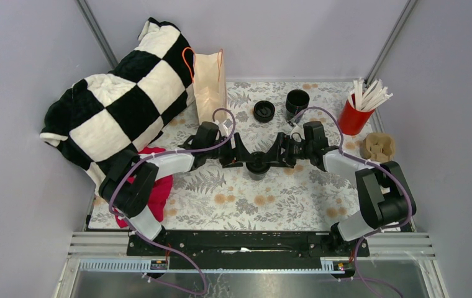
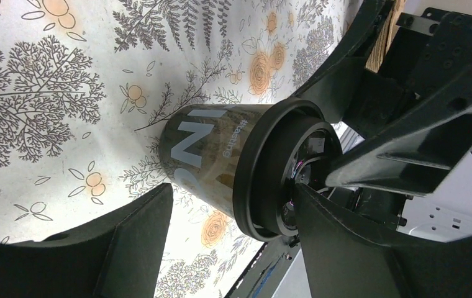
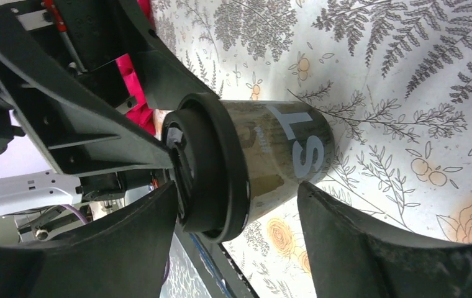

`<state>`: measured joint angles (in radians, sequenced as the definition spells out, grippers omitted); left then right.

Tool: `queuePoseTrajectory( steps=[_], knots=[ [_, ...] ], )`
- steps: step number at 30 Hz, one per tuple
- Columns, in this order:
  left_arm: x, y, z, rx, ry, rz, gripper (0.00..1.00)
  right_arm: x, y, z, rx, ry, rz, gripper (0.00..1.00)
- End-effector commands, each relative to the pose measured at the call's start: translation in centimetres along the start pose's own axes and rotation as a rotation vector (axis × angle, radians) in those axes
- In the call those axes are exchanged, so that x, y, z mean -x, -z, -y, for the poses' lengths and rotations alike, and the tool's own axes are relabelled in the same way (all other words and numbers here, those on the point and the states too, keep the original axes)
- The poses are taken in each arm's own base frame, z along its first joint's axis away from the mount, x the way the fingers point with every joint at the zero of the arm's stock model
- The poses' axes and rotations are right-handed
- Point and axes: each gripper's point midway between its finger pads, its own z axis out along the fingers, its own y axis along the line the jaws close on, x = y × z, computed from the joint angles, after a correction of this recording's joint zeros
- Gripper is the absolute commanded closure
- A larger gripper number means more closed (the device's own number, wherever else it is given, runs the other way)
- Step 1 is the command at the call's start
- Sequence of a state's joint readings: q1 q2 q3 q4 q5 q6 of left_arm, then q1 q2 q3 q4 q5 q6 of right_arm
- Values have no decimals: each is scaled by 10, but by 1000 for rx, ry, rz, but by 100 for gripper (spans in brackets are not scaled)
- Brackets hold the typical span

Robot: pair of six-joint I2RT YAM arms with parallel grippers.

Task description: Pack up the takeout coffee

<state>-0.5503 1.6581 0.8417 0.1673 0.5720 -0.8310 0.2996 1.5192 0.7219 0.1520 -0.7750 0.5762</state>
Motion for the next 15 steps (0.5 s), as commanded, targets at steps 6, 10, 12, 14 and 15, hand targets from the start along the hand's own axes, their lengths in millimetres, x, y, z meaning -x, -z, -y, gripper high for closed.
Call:
queuePoseTrajectory(
  steps=[6,10,12,14,15],
  knots=[
    [-7,-3,-36,156,-1,8,30,-1,-12,24,-7,-38,20,40],
    [-12,-3,-47,187,12,3,32,-9,-19,38,-6,-79,14,51],
    [-16,-4,-51,190,27,-3,33,-12,-24,48,-12,-118,7,54],
    [-18,-5,-55,192,43,-8,34,-13,-30,58,-25,-161,-17,56],
    [-17,-5,-55,185,51,-9,34,-12,-31,57,-17,-167,-23,56]
  ],
)
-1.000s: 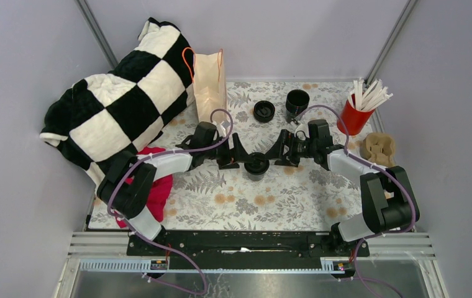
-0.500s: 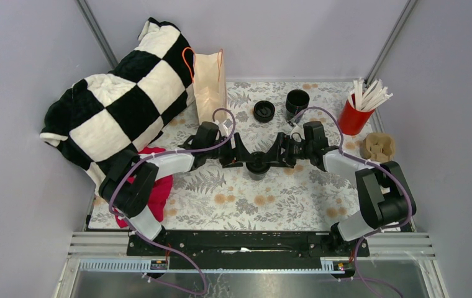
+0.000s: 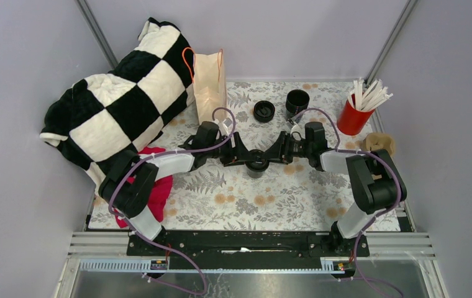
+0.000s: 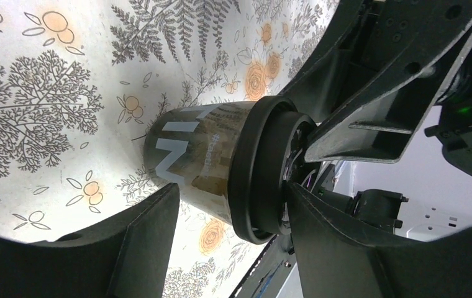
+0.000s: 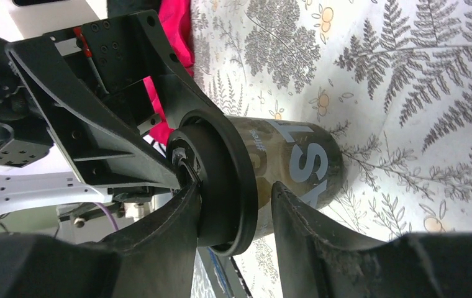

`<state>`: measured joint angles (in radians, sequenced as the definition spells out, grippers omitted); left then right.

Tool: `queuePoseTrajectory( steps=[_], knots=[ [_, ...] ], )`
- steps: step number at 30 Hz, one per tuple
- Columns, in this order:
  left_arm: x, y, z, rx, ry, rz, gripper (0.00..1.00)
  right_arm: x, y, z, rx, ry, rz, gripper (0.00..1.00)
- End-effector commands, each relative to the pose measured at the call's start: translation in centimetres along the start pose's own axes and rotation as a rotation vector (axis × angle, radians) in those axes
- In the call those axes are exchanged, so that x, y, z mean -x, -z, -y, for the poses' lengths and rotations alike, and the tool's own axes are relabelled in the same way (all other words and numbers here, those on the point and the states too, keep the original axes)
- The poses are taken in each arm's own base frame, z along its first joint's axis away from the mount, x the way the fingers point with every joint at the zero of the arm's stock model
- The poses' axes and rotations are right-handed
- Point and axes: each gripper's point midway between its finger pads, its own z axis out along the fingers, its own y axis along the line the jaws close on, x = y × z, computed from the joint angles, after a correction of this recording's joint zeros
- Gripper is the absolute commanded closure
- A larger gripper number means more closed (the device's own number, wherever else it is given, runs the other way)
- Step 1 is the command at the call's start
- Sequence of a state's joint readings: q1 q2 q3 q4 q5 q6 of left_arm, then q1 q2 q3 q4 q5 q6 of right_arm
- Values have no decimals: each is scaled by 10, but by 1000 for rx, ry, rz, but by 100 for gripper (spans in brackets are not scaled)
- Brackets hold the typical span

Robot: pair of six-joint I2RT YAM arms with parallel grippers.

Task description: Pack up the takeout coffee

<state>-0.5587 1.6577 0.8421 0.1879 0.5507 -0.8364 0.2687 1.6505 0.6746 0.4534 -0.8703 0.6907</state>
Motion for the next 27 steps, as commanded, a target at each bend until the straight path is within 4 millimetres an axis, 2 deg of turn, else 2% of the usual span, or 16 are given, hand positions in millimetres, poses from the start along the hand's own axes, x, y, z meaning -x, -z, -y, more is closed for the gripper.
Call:
queuePoseTrajectory(
  steps=[1,6,10,12,15,22,27],
  knots=[
    [-20,-2,-57,177,70,-30,34,-21,-9,49,-132,-126,-49,55],
    [-26,-1,-64,177,82,-32,38,-9,3,37,-214,-41,-90,49],
    [-40,-4,-74,151,111,-41,43,2,11,10,-181,19,-79,30],
    [-45,-7,-83,162,131,-45,45,4,10,4,-152,13,-92,27],
    [-50,-9,-94,186,148,-51,46,3,3,16,-168,-7,-97,28],
    [-55,-9,-115,233,179,-61,48,-14,-17,63,-178,-140,-115,35],
    [-71,-5,-143,279,241,-91,51,-26,-17,86,-167,-236,-103,35]
  ],
)
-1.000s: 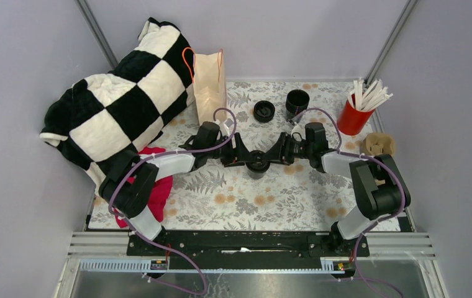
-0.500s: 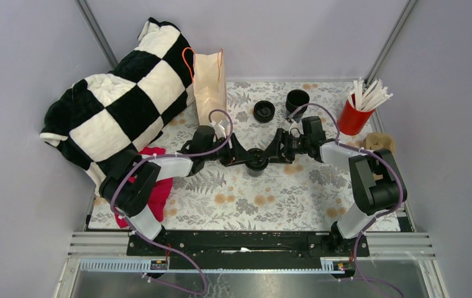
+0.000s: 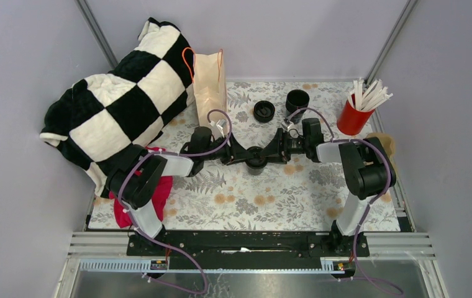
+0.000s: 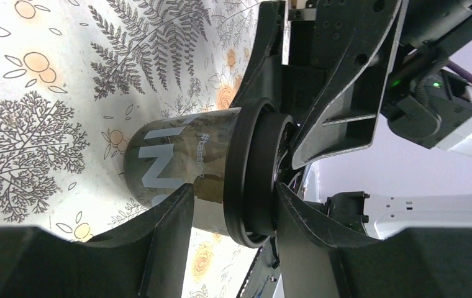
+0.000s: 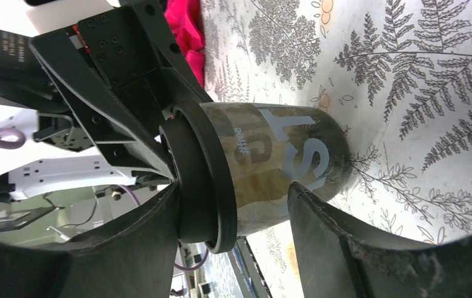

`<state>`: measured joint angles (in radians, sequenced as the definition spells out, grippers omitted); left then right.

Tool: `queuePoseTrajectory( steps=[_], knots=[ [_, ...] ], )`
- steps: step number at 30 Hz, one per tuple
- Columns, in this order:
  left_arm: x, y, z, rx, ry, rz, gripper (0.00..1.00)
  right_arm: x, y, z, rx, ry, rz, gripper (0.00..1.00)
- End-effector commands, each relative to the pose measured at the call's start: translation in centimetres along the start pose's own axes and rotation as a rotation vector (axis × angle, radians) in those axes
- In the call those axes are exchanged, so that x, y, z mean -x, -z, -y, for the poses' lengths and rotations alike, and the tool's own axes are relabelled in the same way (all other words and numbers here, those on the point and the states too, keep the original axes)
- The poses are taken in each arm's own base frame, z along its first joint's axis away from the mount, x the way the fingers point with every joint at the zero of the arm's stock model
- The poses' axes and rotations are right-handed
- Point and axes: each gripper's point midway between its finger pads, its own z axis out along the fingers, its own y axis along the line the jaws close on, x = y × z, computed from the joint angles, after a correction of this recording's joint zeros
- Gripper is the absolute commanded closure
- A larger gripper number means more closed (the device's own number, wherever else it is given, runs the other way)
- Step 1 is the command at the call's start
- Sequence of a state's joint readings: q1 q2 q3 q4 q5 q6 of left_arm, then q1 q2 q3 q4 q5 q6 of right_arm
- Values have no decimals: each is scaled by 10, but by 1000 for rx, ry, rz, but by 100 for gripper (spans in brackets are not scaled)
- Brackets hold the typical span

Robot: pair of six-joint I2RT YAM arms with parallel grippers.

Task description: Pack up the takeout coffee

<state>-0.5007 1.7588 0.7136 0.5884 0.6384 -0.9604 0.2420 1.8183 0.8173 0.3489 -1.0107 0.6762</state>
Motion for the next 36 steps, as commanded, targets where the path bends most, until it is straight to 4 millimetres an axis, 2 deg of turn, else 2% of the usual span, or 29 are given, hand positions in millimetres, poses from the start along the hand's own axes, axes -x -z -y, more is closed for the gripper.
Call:
queuePoseTrajectory(
  steps=[1,6,13,17,21,23,25,29,32,36],
  knots=[
    [-78,28,-137,445,193,-142,52,-24,-5,83,-205,-162,39,35],
    [-99,40,-158,493,257,-162,54,-30,-4,99,-231,-212,49,36],
    [-110,53,-181,553,289,-153,54,-35,-7,114,-244,-266,60,40],
    [-112,55,-190,585,288,-147,54,-32,-1,122,-333,-244,69,41],
    [-114,61,-199,638,279,-142,54,-39,6,135,-426,-239,45,41],
    [-112,67,-202,681,243,-138,54,-36,8,132,-430,-206,46,42],
    [-103,69,-195,700,181,-138,53,-30,10,120,-411,-159,44,41],
    [-71,53,-143,580,90,-130,48,-15,13,81,-334,-74,56,36],
    [-59,41,-108,467,82,-136,42,-7,16,61,-293,-38,67,30],
    [-48,37,-93,436,63,-129,36,-1,17,47,-254,-14,73,24]
  ],
)
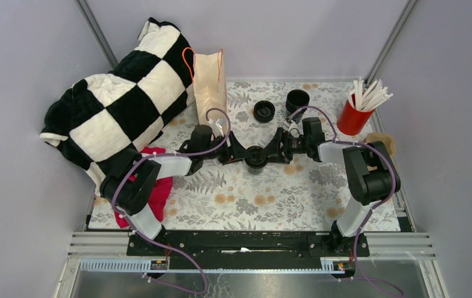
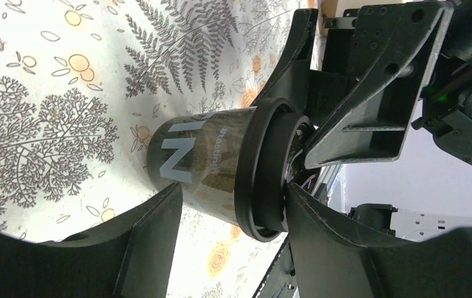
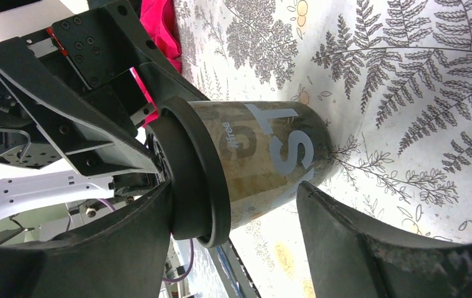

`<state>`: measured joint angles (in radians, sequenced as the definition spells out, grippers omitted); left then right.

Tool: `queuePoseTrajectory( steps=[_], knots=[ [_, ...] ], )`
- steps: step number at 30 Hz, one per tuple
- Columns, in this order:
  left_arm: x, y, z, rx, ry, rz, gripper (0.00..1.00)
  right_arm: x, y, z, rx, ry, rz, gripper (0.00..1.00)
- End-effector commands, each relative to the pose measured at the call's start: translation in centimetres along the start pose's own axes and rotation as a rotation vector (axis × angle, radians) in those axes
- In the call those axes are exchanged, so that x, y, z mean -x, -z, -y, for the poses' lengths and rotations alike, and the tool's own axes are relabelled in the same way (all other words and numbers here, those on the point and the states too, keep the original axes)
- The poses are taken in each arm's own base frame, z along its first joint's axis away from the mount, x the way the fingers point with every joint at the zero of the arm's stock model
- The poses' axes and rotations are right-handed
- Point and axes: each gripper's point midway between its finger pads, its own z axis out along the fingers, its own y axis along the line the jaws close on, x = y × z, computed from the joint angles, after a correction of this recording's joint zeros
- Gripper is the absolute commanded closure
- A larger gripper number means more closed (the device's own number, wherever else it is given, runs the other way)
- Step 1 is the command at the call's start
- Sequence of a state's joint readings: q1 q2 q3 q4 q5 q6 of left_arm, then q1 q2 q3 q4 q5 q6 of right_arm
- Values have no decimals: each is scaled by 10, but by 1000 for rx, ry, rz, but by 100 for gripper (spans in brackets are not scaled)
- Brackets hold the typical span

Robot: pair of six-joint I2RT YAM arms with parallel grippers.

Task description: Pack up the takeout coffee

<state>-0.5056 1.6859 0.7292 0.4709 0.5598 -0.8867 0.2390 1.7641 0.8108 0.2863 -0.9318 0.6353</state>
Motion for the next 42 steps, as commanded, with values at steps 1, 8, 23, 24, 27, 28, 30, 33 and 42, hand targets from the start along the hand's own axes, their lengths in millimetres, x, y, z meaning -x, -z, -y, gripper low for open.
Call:
queuePoseTrajectory(
  steps=[1,8,23,24,27,28,30,33,42],
  knots=[
    [-61,26,-91,362,101,-189,34,-5,8,41,-178,-29,21,23],
    [-42,20,-60,273,54,-172,18,14,15,12,-132,60,67,12],
    [4,21,3,168,-44,-87,1,31,20,-27,-24,133,87,2],
    [4,21,4,165,-46,-86,1,31,20,-29,-14,137,86,1],
    [7,20,13,133,-54,-86,1,30,17,-34,20,140,74,0],
    [9,19,17,119,-55,-83,1,30,14,-33,27,139,66,0],
    [12,16,21,100,-50,-82,1,29,10,-30,23,132,51,0],
    [17,10,24,89,-46,-80,1,29,7,-25,22,116,49,1],
    [23,6,25,91,-38,-68,1,27,2,-23,15,116,34,6]
  ],
)
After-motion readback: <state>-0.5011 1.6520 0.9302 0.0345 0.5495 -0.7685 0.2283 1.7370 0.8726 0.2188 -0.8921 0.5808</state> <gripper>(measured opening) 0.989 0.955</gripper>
